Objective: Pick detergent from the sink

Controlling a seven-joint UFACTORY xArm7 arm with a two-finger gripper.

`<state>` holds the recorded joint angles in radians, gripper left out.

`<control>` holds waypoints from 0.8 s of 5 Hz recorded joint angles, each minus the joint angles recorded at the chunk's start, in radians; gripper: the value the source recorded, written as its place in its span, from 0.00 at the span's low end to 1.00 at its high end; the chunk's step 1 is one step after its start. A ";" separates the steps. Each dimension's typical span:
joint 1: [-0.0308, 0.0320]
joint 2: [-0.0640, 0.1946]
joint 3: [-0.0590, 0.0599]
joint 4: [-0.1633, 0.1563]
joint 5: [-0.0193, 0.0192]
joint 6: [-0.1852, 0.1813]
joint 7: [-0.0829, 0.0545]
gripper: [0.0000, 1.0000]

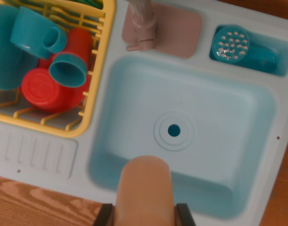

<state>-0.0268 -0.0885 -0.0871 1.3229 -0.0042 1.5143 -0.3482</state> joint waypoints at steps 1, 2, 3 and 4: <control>0.0000 0.000 0.000 0.000 0.0000 0.000 0.000 1.00; 0.0001 -0.007 0.000 0.020 -0.0008 0.028 0.001 1.00; 0.0001 -0.007 0.000 0.020 -0.0008 0.028 0.001 1.00; 0.0002 -0.013 0.000 0.036 -0.0013 0.049 0.001 1.00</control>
<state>-0.0265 -0.1018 -0.0868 1.3590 -0.0056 1.5636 -0.3470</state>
